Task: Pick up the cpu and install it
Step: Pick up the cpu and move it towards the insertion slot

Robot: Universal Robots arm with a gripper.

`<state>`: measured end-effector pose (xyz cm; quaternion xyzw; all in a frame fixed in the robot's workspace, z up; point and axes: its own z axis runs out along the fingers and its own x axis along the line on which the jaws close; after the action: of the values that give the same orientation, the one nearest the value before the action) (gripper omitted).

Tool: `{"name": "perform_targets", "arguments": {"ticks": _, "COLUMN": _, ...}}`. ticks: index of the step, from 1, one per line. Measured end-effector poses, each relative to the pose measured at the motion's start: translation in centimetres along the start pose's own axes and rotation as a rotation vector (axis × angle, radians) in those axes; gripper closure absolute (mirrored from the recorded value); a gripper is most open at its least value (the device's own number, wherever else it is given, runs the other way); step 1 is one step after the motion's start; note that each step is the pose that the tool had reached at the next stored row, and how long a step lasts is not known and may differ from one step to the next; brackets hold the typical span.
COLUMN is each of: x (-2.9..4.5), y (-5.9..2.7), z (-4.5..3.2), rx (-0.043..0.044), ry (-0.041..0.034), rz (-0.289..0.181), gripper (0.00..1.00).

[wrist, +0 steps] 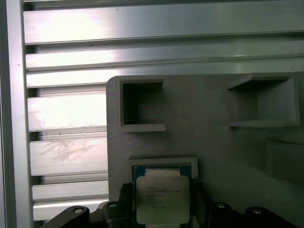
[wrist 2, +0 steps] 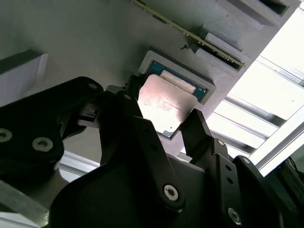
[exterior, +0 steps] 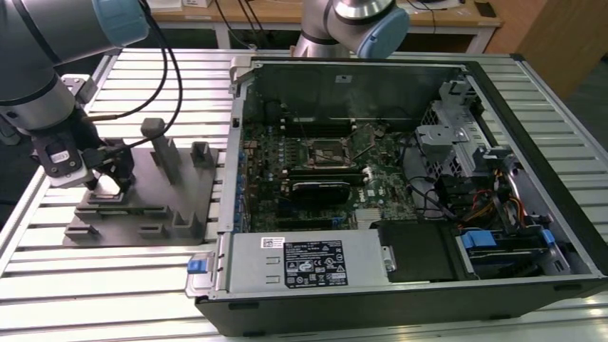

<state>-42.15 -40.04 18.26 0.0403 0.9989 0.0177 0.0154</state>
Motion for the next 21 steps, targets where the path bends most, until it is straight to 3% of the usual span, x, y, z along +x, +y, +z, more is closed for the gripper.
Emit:
{"name": "perform_targets", "arguments": {"ticks": 8, "x": -0.04, "y": 0.00, "z": 0.01, "rx": 0.0000, "ry": 0.0000, "rz": 0.000, "gripper": 0.38}}
{"name": "perform_targets", "arguments": {"ticks": 10, "x": -0.04, "y": 0.00, "z": 0.00, "rx": 0.0001, "ry": 0.0001, "rz": 0.000, "gripper": 0.46}}
{"name": "perform_targets", "arguments": {"ticks": 15, "x": -0.05, "y": 0.00, "z": 0.00, "rx": 0.0000, "ry": 0.0000, "rz": 0.000, "gripper": 0.46}}
{"name": "perform_targets", "arguments": {"ticks": 21, "x": -0.08, "y": 0.03, "z": -0.85, "rx": -0.0001, "ry": 0.0001, "rz": 0.000, "gripper": 0.46}}
